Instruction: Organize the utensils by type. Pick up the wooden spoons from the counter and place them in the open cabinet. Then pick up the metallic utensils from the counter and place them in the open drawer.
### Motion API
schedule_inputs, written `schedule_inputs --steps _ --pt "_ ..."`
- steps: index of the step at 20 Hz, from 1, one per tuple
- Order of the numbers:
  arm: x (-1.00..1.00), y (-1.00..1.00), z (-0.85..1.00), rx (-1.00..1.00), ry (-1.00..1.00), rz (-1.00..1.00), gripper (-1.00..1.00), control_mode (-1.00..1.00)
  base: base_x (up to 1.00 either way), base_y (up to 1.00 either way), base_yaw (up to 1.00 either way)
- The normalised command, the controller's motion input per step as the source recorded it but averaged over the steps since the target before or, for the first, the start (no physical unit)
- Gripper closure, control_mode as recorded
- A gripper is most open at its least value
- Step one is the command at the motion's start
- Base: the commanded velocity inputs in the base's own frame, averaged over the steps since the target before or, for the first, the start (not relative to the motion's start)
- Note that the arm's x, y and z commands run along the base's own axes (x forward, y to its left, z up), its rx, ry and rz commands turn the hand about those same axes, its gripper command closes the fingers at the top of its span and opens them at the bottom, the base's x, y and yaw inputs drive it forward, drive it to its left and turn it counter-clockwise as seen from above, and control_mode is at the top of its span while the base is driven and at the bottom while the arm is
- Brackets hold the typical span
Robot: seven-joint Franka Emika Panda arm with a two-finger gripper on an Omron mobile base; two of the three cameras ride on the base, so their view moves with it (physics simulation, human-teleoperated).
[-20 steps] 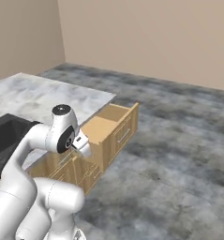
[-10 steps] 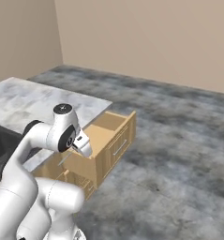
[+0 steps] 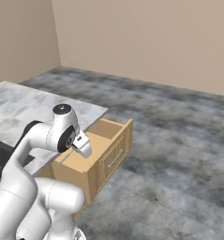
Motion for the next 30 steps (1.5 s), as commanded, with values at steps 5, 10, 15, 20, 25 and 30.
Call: schedule_inputs --steps 5,10,15,20,25,30 --pt "0.00 0.00 0.00 0.00 0.00 0.00 1.00 1.00 0.23 0.03 0.00" --pt "0.00 0.00 0.00 0.00 0.00 0.00 1.00 1.00 0.00 0.00 0.00" --pt "0.00 0.00 0.00 0.00 0.00 0.00 1.00 1.00 0.00 0.00 0.00" --pt "0.01 0.00 0.00 0.00 0.00 0.00 1.00 -1.00 0.00 0.00 0.00" --pt "0.32 0.00 0.00 0.00 0.00 0.00 1.00 -1.00 0.00 0.00 0.00" --pt "0.60 0.11 -0.02 0.00 0.00 0.00 1.00 -1.00 0.00 0.00 0.00"
